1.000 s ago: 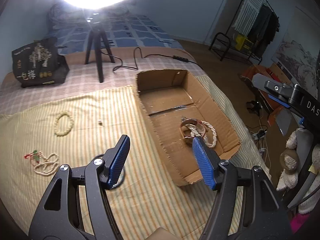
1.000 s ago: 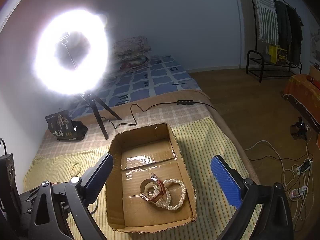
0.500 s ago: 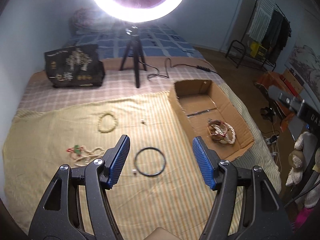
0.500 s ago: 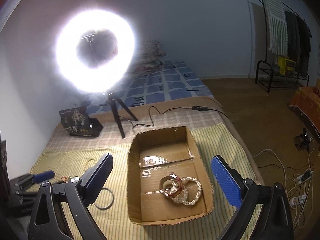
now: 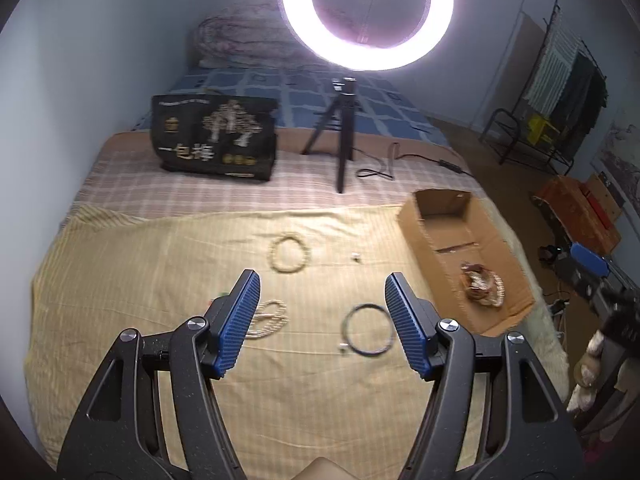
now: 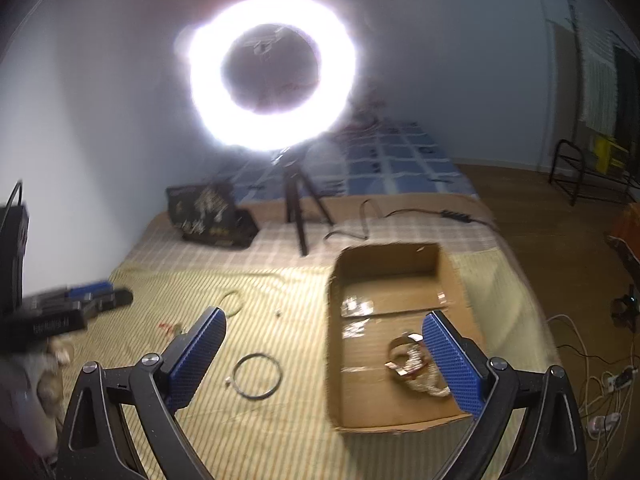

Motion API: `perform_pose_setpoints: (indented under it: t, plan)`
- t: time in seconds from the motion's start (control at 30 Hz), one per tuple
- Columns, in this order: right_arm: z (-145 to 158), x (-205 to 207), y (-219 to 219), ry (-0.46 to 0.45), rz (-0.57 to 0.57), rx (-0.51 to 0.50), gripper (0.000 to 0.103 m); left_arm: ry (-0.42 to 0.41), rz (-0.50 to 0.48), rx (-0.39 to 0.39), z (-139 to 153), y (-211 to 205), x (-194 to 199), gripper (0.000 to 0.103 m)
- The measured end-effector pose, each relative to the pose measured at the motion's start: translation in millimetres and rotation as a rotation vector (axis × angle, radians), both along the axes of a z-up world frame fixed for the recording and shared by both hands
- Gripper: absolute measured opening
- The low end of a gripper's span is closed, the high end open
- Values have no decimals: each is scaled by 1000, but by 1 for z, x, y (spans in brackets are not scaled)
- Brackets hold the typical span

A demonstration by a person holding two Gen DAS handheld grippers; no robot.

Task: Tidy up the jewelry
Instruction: 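Move the left tool toward the jade pendant while the right tool approaches the black bangle, then close the left gripper on the red-string jade pendant while the right gripper grips the black bangle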

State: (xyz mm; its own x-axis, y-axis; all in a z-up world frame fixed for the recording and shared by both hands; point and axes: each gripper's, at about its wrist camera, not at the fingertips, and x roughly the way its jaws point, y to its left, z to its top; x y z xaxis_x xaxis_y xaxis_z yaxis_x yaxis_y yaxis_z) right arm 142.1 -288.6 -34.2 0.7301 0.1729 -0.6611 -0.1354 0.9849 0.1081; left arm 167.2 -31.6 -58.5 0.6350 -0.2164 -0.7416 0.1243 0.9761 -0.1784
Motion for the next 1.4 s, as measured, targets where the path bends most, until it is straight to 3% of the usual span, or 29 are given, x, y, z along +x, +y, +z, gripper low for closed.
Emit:
perform_pose_setpoints:
  t: [0.23,0.37,0.43,0.57,0.63,0.73,0.97,1.1,1.17,1.4]
  plan:
    - [-33,17,44,91,134,-93,100,82,87,12,-30,60,22,67]
    - [-54,31,57,174,194,-77,100,145,92,-6,-52,80,34,66]
    - [-65,38,63,213,218,-71,99,188,95,-27,-65,87,41,60]
    - [-86,50,72,287,245,-74,92,252,81,-34,-88,86,50,54]
    - [-97,55,75,321,250,-76,85,280,80,-32,-97,85,54,47]
    - [-109,62,77,359,254,-64,79,321,83,-45,-110,84,62,46]
    - [-122,72,79,409,259,-37,74,391,118,-78,-132,89,77,40]
    - [-126,77,84,421,266,-41,71,410,129,-87,-140,89,83,39]
    - [-128,78,84,428,264,-43,68,418,128,-83,-144,89,85,33]
    - [-133,84,85,445,262,-46,62,425,135,-72,-150,89,89,28]
